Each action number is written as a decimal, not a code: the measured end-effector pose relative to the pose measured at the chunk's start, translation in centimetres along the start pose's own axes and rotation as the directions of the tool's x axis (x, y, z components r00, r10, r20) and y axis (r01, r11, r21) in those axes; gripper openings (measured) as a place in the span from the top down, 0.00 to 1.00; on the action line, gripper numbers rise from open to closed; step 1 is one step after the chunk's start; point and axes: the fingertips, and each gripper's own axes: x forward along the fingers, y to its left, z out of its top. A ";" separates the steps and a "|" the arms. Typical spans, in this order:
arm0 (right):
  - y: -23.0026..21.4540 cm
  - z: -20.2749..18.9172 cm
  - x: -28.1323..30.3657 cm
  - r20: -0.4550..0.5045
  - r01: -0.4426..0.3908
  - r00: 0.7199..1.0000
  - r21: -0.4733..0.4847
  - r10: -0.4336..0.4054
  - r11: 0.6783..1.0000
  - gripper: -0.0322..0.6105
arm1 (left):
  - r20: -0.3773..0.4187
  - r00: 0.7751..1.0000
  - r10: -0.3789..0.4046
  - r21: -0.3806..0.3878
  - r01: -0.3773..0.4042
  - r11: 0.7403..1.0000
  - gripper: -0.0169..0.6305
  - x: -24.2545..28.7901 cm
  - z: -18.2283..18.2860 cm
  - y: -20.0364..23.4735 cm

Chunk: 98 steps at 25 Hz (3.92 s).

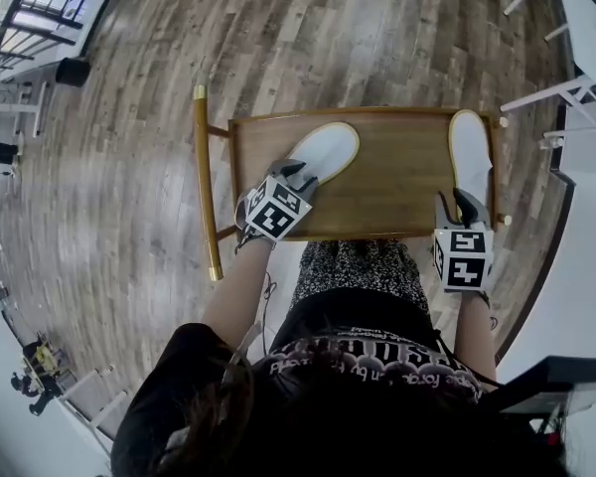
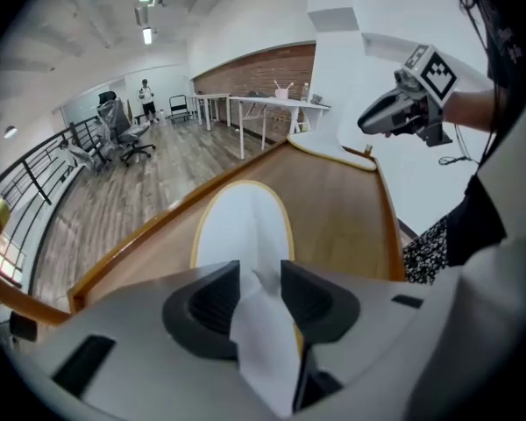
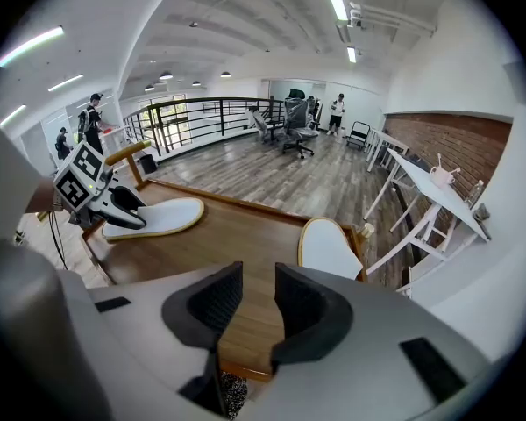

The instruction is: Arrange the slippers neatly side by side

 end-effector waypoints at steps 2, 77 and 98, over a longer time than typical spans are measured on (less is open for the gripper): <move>0.1 -0.3 -0.1 0.006 -0.001 1.000 0.009 0.001 1.000 0.77 | 0.007 1.000 -0.030 0.009 0.030 1.000 0.80 0.1 0.1 -0.4; -13.6 -1.5 -0.7 0.121 -0.322 0.924 -0.268 0.364 0.908 0.78 | 0.128 0.954 0.273 -0.594 -0.147 0.791 0.77 7.4 13.5 -14.4; -10.9 -1.1 -0.8 0.113 -0.302 0.933 -0.271 0.342 0.914 0.78 | 0.233 0.969 0.081 -0.548 0.062 0.834 0.77 9.0 16.9 -18.8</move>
